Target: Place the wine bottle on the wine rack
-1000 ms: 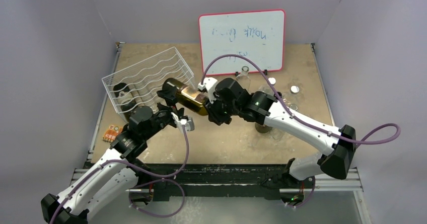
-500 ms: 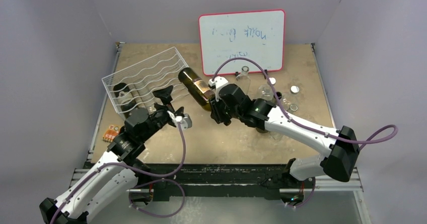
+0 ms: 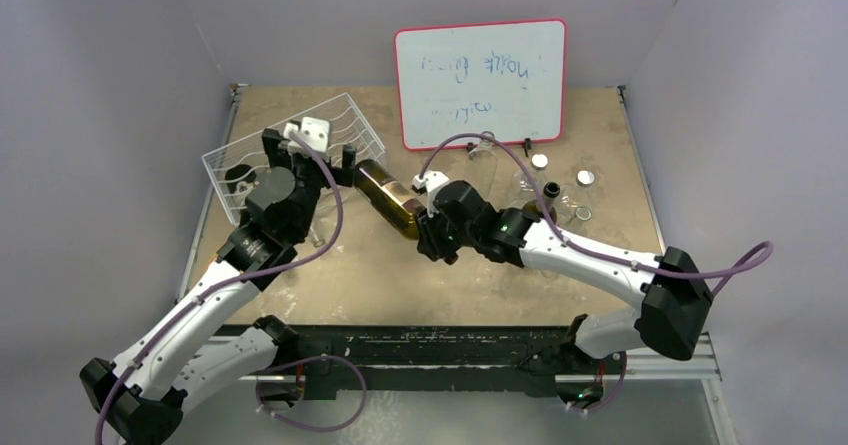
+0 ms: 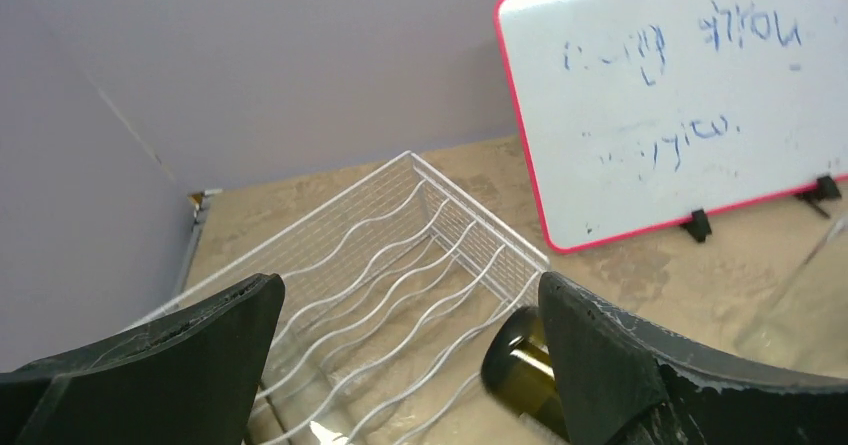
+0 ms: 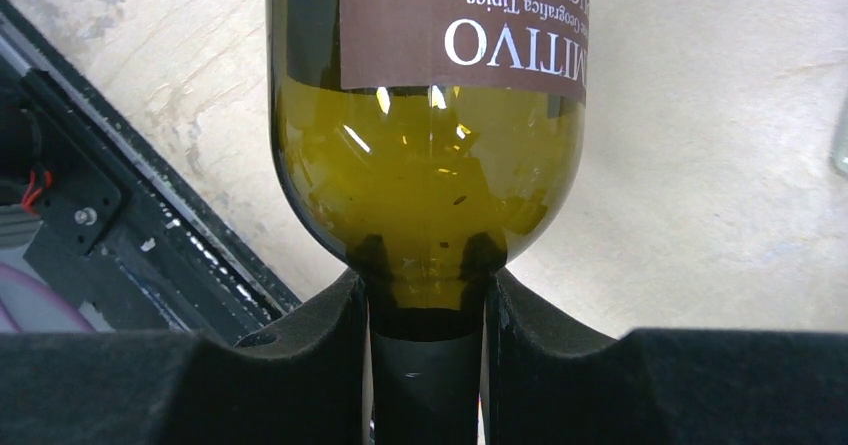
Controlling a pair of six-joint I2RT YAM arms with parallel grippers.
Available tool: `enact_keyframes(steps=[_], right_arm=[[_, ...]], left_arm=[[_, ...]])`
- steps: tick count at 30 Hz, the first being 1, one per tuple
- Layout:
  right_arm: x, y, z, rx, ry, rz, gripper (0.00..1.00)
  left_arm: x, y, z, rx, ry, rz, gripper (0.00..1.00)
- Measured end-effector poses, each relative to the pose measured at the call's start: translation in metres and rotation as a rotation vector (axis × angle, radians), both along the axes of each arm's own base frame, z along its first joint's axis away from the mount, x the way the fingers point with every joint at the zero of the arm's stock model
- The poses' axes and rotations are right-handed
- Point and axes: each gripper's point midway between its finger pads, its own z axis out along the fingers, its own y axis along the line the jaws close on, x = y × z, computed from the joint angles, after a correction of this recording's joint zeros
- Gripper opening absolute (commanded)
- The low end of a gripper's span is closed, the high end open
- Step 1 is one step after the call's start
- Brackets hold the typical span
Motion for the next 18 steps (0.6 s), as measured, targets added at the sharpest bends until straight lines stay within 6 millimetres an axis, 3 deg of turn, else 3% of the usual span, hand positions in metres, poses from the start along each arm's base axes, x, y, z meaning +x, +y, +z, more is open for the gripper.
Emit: enact_keyframes(steps=[3,6,13,18], right_arm=[[-0.003,0.009,-0.004,0.016,0.018,0.030,0.00],[-0.004,0.019,-0.015,0.018,0.035,0.053,0.00],[-0.006,0.031,-0.055,-0.040,0.096,0.075,0.00],[-0.002,0.037,-0.070,-0.057,0.110,0.076,0.00]], left_arm=[[0.007,0.003,0.003,-0.105,0.017,0.066,1.00],[0.013,0.001,-0.006,-0.165,0.050,0.099,1.00],[0.014,0.004,-0.013,-0.188,0.072,0.129,1.00],[0.009,0.013,-0.013,-0.194,0.057,0.158,1.00]])
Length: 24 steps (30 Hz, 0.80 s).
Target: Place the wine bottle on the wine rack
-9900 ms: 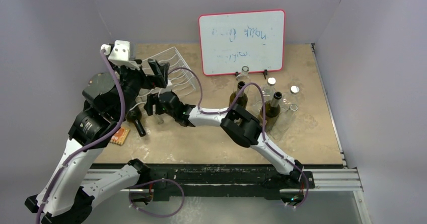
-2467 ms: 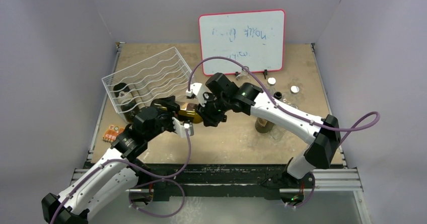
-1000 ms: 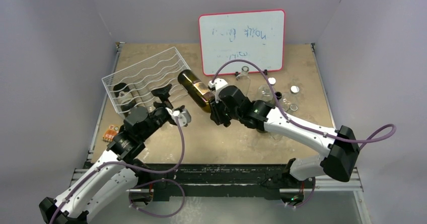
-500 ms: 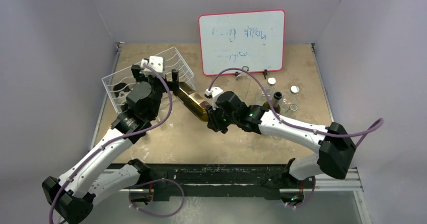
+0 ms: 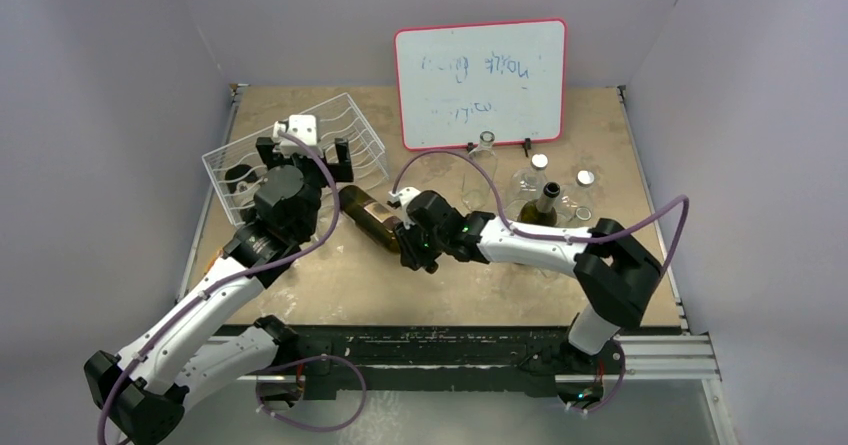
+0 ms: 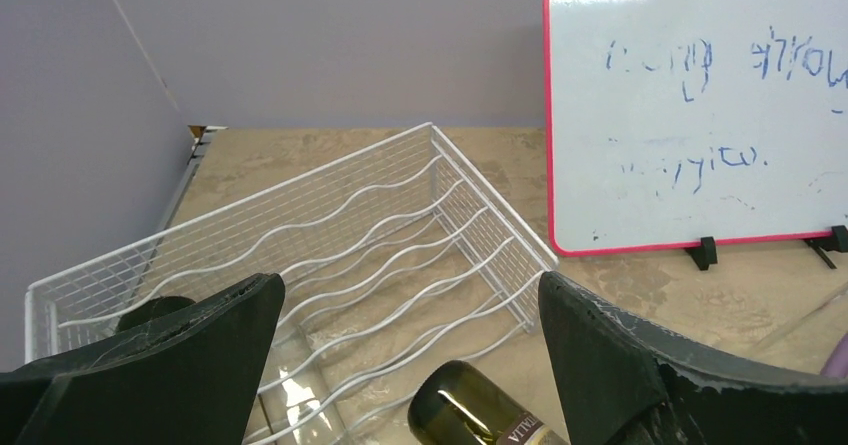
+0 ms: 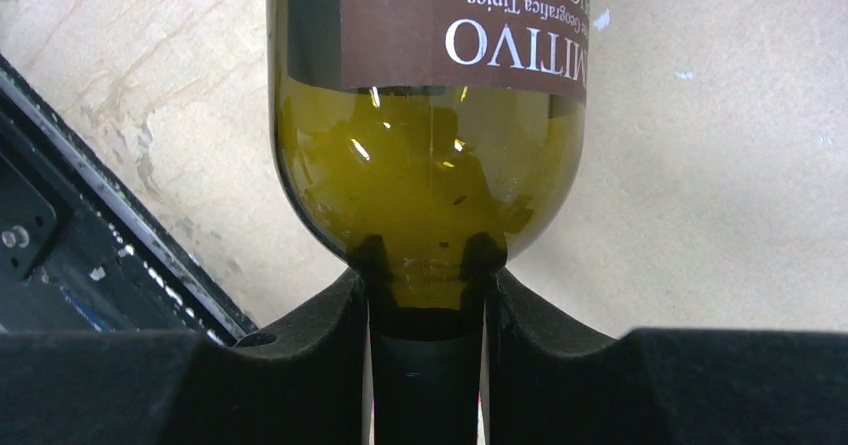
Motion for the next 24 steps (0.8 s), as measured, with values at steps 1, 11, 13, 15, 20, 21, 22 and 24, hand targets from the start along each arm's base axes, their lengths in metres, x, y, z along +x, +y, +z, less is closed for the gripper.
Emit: enact_keyframes(steps=[1,11,13,15,20,21,22,24], right_arm=[[0.002,0.003,-0.001,0.002,0.000,-0.001,0.00],[0.028,0.037,-0.006,0.027,-0.028,-0.020,0.00],[0.035,0.042,-0.006,0.027,-0.035,-0.033,0.00],[0.040,0.048,-0.007,0.028,-0.037,-0.041,0.00],[0.053,0.068,-0.012,0.061,-0.044,-0.066,0.00],[0.058,0.073,-0.012,0.069,-0.045,-0.075,0.00],[0.062,0.079,-0.013,0.074,-0.045,-0.083,0.00],[0.071,0.092,-0.014,0.088,-0.042,-0.102,0.00]], left_arm=[[-0.001,0.002,0.000,-0.003,-0.004,0.006,0.99],[-0.002,0.007,0.002,0.003,-0.017,0.023,0.98],[-0.002,0.007,0.002,0.003,-0.018,0.022,0.98],[-0.002,0.007,0.002,0.002,-0.019,0.020,0.98],[-0.002,0.007,0.002,0.001,-0.020,0.015,0.97],[-0.002,0.007,0.002,0.000,-0.020,0.016,0.97],[-0.002,0.008,0.003,-0.004,-0.022,0.019,0.97],[-0.003,0.010,0.005,-0.015,-0.026,0.016,0.97]])
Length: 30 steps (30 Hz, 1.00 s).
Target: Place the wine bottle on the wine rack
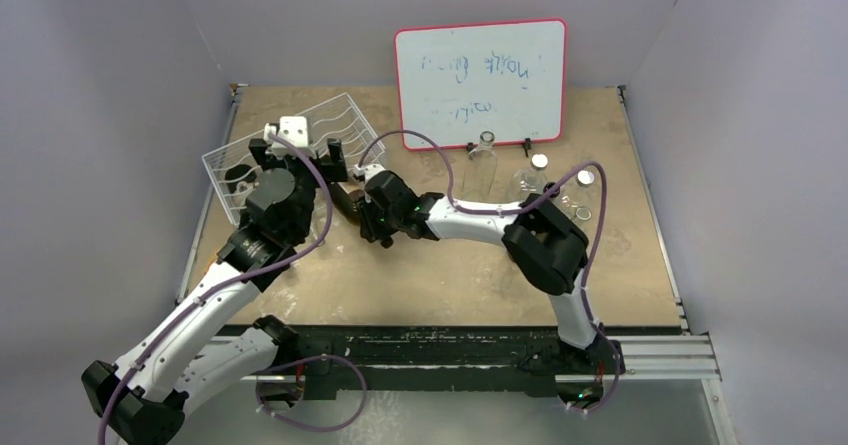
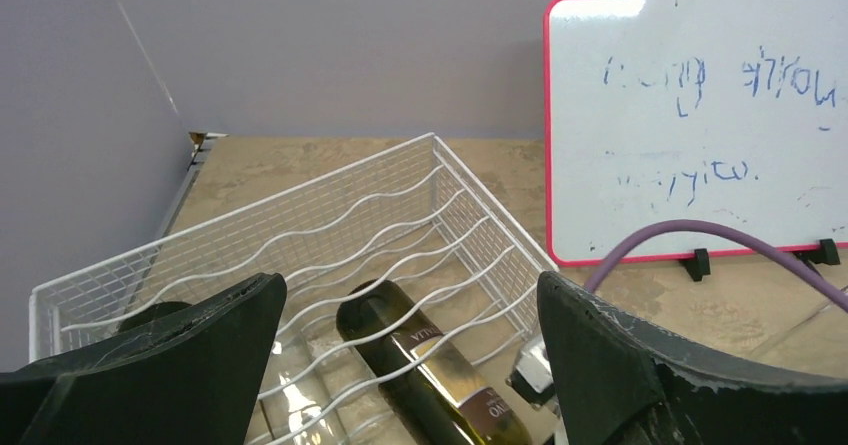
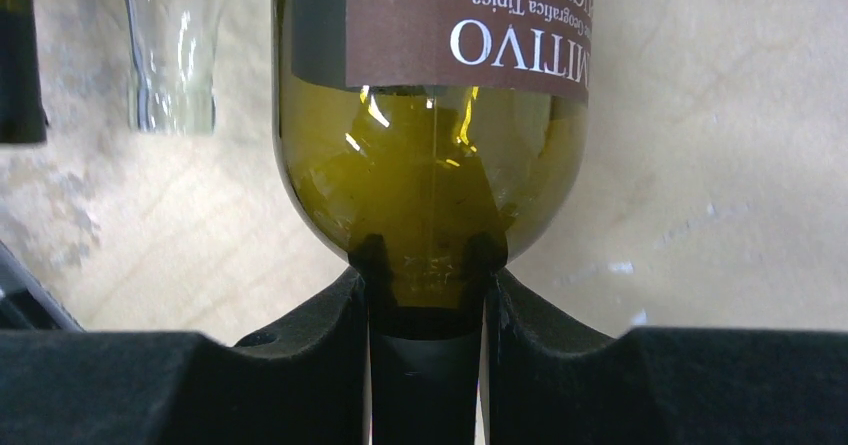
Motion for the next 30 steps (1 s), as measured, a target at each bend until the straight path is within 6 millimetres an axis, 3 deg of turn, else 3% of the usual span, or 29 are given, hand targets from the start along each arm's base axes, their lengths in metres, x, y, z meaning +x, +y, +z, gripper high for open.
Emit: enact_keyframes(steps=[10,18,25,30], right_arm=[[0.030,0.042,-0.004,0.059,0.005,-0.065,0.06],[0.051,0.063,-0.006,0.081,-0.016,-0.105,0.31],[0.059,0.070,-0.007,0.088,-0.018,-0.130,0.40],[0.067,0.084,-0.001,0.115,-0.030,-0.131,0.59]], left_arm=[[-0.007,0.009,0.019,-0.068,-0.060,-0.006,0.96],[-0.007,0.007,0.019,-0.077,-0.060,-0.017,0.97],[-0.007,0.001,0.018,-0.097,-0.067,-0.050,0.97],[-0.007,0.000,0.018,-0.099,-0.069,-0.055,0.96]])
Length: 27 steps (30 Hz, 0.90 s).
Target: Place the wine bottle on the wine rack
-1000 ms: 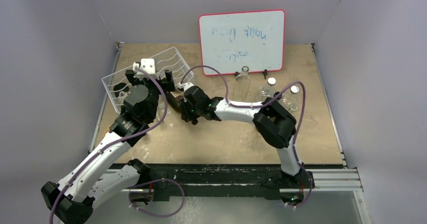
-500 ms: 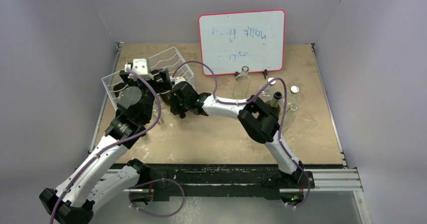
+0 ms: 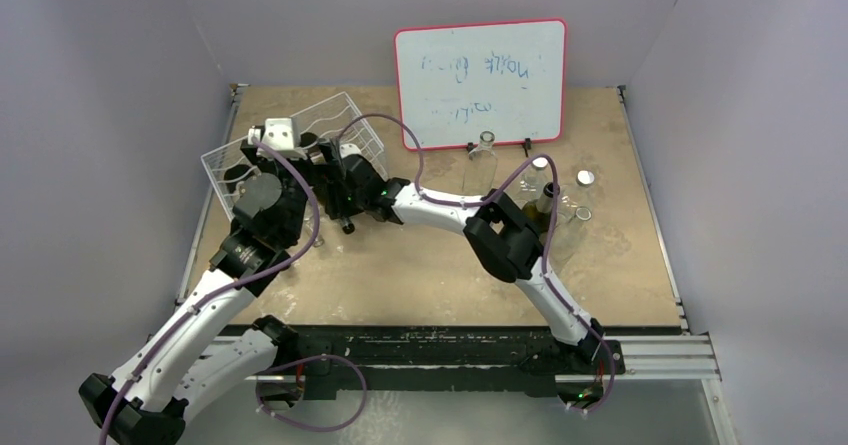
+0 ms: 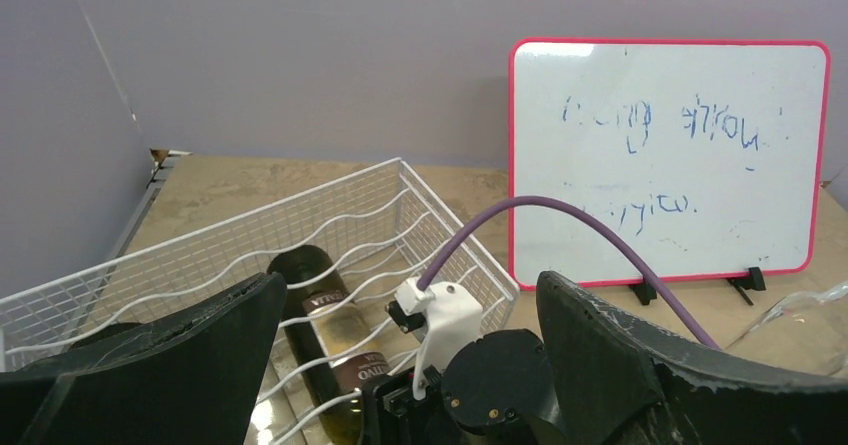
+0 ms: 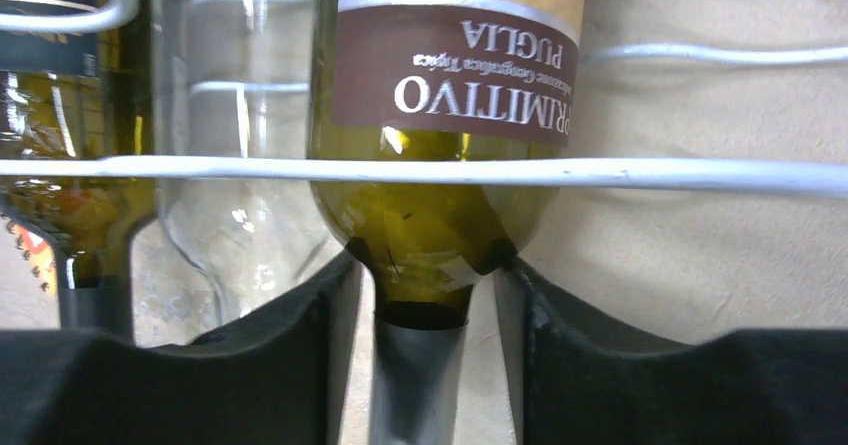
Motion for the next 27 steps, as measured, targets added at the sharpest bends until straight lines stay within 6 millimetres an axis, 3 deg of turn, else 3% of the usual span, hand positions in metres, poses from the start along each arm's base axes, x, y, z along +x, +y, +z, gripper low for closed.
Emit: enact_keyframes(steps=[4,11,15,21,27], right_arm=[[0.005,0.008,0.015,0.030,-0.019,0.002,0.73],[0.004,0.007,0.020,0.042,-0.030,0.002,0.75],[-0.002,-0.004,0.036,0.053,-0.039,0.001,0.75],[-0.016,-0.028,0.107,0.133,-0.105,-0.008,0.75],[-0.030,-0.087,0.187,0.191,-0.221,-0.093,0.74]], left_arm=[[0.000,-0.001,-0.002,-0.002,0.003,-0.004,0.96],[0.000,-0.001,-0.003,-0.002,0.004,-0.005,0.96],[-0.003,0.001,0.000,-0.008,-0.006,0.000,0.96],[-0.012,0.012,0.012,-0.037,-0.053,0.016,0.97],[-0.017,0.025,0.022,-0.064,-0.102,0.046,0.97]])
